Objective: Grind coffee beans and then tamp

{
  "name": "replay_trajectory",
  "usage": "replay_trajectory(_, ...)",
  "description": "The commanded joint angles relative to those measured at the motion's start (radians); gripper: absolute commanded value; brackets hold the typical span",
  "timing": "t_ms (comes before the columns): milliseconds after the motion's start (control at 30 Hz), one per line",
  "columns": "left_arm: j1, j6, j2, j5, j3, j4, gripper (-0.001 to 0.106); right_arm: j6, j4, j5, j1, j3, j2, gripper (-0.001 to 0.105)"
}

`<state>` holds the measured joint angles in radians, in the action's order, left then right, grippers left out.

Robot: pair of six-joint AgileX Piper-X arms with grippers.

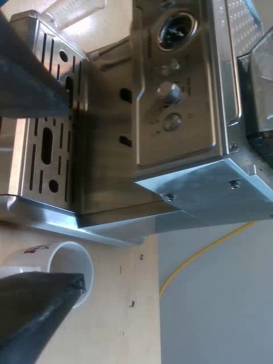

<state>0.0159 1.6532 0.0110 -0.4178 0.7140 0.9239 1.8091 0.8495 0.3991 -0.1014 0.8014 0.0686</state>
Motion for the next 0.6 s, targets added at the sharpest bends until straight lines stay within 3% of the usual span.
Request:
replay_trajectory(33,0.000,0.003,0.043,0.002,0.001,0.046,0.066,0.003,0.001,0.009,-0.005,-0.041,-0.075,0.059)
replay_trajectory(300,0.000,0.003,0.041,0.020,-0.007,0.049,0.066,0.009,0.059,-0.005,-0.005,-0.099,-0.120,0.059)
replay_trajectory(600,0.000,0.003,0.041,0.025,-0.100,0.040,0.066,0.004,0.070,-0.002,-0.005,-0.184,-0.121,0.059)
